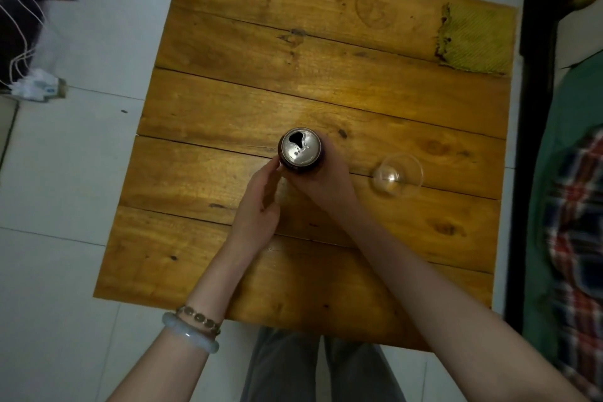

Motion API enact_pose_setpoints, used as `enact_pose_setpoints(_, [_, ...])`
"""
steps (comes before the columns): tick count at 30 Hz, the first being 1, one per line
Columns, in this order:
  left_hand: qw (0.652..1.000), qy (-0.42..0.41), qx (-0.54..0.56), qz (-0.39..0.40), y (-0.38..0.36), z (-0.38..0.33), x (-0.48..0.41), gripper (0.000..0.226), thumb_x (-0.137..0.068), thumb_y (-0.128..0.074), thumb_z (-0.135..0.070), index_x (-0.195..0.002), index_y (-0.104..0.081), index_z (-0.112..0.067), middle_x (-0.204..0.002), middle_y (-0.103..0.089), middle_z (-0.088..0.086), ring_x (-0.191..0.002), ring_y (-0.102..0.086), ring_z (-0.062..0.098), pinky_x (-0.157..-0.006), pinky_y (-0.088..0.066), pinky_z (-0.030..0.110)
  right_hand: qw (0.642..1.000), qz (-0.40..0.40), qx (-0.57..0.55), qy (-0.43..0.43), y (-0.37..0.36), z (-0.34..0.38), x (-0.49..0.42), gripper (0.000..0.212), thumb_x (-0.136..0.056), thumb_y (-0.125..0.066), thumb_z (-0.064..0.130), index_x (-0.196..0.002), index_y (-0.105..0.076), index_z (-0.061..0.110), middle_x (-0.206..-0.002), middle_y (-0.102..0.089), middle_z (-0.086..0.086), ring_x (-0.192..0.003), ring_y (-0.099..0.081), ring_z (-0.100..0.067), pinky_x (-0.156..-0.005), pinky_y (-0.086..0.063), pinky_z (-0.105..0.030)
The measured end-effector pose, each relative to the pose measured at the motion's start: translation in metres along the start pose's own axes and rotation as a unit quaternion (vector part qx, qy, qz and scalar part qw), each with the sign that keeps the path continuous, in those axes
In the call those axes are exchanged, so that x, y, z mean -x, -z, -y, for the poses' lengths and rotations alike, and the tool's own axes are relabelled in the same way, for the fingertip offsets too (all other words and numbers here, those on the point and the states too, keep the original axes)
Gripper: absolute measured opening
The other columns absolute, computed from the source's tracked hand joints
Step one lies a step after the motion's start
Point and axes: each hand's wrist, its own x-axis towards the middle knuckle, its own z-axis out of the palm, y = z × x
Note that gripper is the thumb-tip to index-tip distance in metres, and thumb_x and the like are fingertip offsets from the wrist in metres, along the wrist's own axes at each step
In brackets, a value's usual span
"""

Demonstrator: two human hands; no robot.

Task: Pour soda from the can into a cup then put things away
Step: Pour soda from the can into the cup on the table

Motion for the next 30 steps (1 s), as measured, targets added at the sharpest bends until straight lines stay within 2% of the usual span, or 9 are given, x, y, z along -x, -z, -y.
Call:
enact_pose_setpoints(3, [1.000, -0.022, 0.007, -0.014, 0.012, -0.020, 0.007, 0.073, -0.077, -0.032, 0.029, -0.130, -0.039, -0.020, -0.132, -0.046, -0.008, -0.120, -0.043, -0.013, -0.099, -0.035, 0.007, 1.000, 0.003, -0.010, 0.013, 0.005, 0.020, 0.004, 0.063, -0.063, -0.086, 0.022, -0.117, -0.053, 0.018, -0.107, -0.061, 0.013, -0.100, -0.057, -0.001, -0.083, -0.045, -0.013])
enact_pose_setpoints(5, [0.999, -0.044, -0.002, -0.023, 0.019, -0.036, 0.014, 0.072, -0.079, -0.034, 0.027, -0.127, -0.040, -0.027, -0.128, -0.046, -0.016, -0.115, -0.042, -0.021, -0.094, -0.033, 0.002, 1.000, 0.007, -0.013, 0.020, 0.011, 0.036, 0.010, 0.061, -0.062, -0.086, 0.017, -0.114, -0.053, 0.020, -0.102, -0.060, 0.017, -0.096, -0.057, 0.003, -0.082, -0.046, -0.015])
enact_pose_setpoints(9, [0.997, -0.079, -0.015, -0.019, 0.031, -0.073, 0.030, 0.079, -0.081, -0.039, 0.022, -0.125, -0.039, -0.043, -0.130, -0.043, -0.026, -0.126, -0.040, -0.008, -0.103, -0.031, 0.008, 0.999, 0.037, -0.034, 0.005, 0.031, 0.078, 0.028, 0.062, -0.062, -0.084, 0.014, -0.113, -0.051, 0.025, -0.099, -0.058, 0.022, -0.095, -0.056, 0.007, -0.085, -0.047, -0.017])
enact_pose_setpoints(12, [0.995, -0.100, -0.020, 0.000, 0.033, -0.107, 0.049, 0.077, -0.080, -0.040, 0.020, -0.133, -0.041, -0.036, -0.135, -0.044, -0.023, -0.130, -0.037, -0.006, -0.107, -0.030, 0.013, 0.998, 0.036, -0.050, -0.010, 0.055, 0.108, 0.044, 0.064, -0.063, -0.084, 0.016, -0.113, -0.047, 0.030, -0.101, -0.055, 0.026, -0.096, -0.051, 0.018, -0.086, -0.042, -0.008])
enact_pose_setpoints(15, [0.992, -0.123, -0.024, 0.026, 0.029, -0.140, 0.068, 0.073, -0.077, -0.040, 0.012, -0.140, -0.040, -0.024, -0.142, -0.043, -0.012, -0.133, -0.035, -0.001, -0.114, -0.028, 0.030, 0.998, 0.035, -0.054, -0.005, 0.087, 0.137, 0.060, 0.072, -0.062, -0.085, 0.017, -0.121, -0.045, 0.026, -0.110, -0.056, 0.020, -0.106, -0.053, 0.006, -0.095, -0.043, -0.018])
enact_pose_setpoints(18, [0.987, -0.153, -0.036, 0.041, 0.015, -0.171, 0.084, 0.075, -0.072, -0.041, 0.003, -0.141, -0.039, -0.026, -0.144, -0.043, -0.010, -0.134, -0.036, 0.003, -0.114, -0.029, 0.038, 0.998, 0.021, -0.055, 0.017, 0.122, 0.158, 0.077, 0.073, -0.060, -0.085, 0.017, -0.120, -0.044, 0.027, -0.113, -0.058, 0.014, -0.109, -0.055, -0.003, -0.099, -0.044, -0.027])
enact_pose_setpoints(23, [0.981, -0.181, -0.022, 0.063, -0.028, -0.208, 0.107, 0.078, -0.069, -0.040, 0.002, -0.137, -0.039, -0.036, -0.141, -0.044, -0.015, -0.131, -0.040, 0.002, -0.113, -0.031, 0.037, 0.997, 0.001, -0.054, 0.052, 0.181, 0.168, 0.106, 0.070, -0.064, -0.083, 0.008, -0.111, -0.044, 0.042, -0.115, -0.057, 0.018, -0.111, -0.054, 0.000, -0.101, -0.043, -0.026])
enact_pose_setpoints(28, [0.983, -0.164, 0.034, 0.075, -0.088, -0.214, 0.127, 0.075, -0.074, -0.041, 0.006, -0.135, -0.040, -0.038, -0.140, -0.045, -0.017, -0.130, -0.041, -0.001, -0.110, -0.033, 0.026, 0.997, 0.006, -0.056, 0.049, 0.233, 0.145, 0.127, 0.074, -0.061, -0.086, 0.022, -0.121, -0.046, 0.040, -0.122, -0.057, 0.016, -0.117, -0.052, -0.003, -0.103, -0.042, -0.031])
enact_pose_setpoints(30, [0.984, -0.148, 0.068, 0.072, -0.114, -0.210, 0.131, 0.075, -0.078, -0.040, 0.014, -0.132, -0.042, -0.037, -0.139, -0.047, -0.015, -0.128, -0.043, 0.000, -0.108, -0.034, 0.022, 0.998, 0.014, -0.051, 0.042, 0.251, 0.132, 0.131, 0.076, -0.059, -0.088, 0.026, -0.122, -0.047, 0.037, -0.121, -0.058, 0.016, -0.115, -0.053, -0.002, -0.100, -0.043, -0.028])
